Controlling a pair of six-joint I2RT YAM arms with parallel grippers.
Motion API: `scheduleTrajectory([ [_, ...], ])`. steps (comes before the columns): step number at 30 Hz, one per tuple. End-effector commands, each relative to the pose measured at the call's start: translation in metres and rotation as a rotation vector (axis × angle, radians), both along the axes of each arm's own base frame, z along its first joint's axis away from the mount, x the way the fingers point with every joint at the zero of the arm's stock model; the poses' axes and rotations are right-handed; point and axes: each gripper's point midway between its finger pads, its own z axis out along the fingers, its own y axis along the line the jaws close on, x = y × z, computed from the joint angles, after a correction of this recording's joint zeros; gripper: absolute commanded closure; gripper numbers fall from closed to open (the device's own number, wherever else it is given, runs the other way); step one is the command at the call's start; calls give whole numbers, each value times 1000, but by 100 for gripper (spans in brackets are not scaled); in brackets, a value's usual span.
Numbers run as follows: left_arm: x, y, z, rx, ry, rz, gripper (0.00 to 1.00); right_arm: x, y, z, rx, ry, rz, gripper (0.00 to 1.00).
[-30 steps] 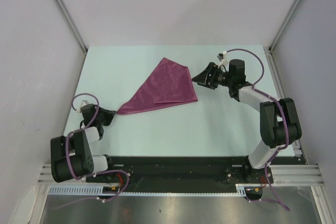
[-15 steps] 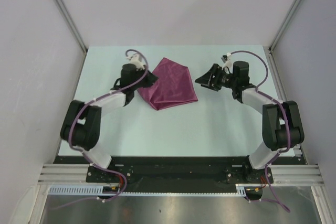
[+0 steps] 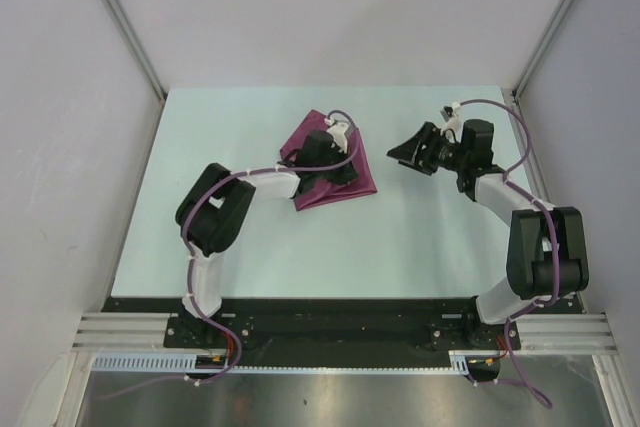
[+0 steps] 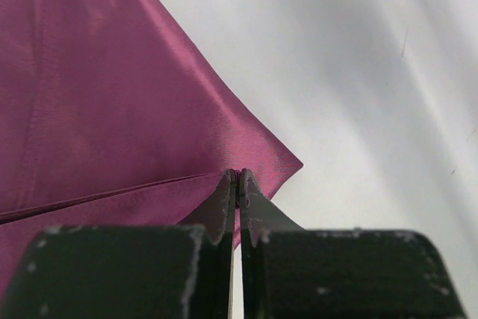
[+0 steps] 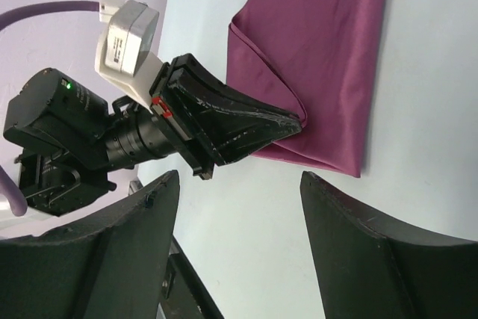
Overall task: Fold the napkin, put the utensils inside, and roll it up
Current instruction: Fold the napkin at the center of the board.
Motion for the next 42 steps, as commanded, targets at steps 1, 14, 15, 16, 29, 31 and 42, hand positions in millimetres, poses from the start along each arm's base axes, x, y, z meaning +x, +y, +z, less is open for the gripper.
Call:
scheduleTrajectory([
  [1, 5, -13, 13, 6, -73, -57, 100, -5, -4, 11, -3, -41, 15, 29],
  [14, -26, -50, 0, 7, -109, -236, 100, -4, -4, 3, -3, -18, 15, 29],
  [15, -27, -51, 0, 8, -111, -242, 100, -5, -4, 3, -2, -16, 14, 29],
  [16, -27, -52, -1, 12, -114, -245, 100, -4, -3, 3, -3, -14, 16, 29],
  [29, -22, -59, 3, 29, -157, -241, 100, -4, -4, 1, -7, -9, 15, 29],
  [31, -18, -56, 3, 37, -164, -222, 100, -4, -4, -1, -7, -4, 13, 29],
  [42, -8, -53, 0, 67, -176, -179, 100, -5, -4, -4, -12, 3, 20, 29],
])
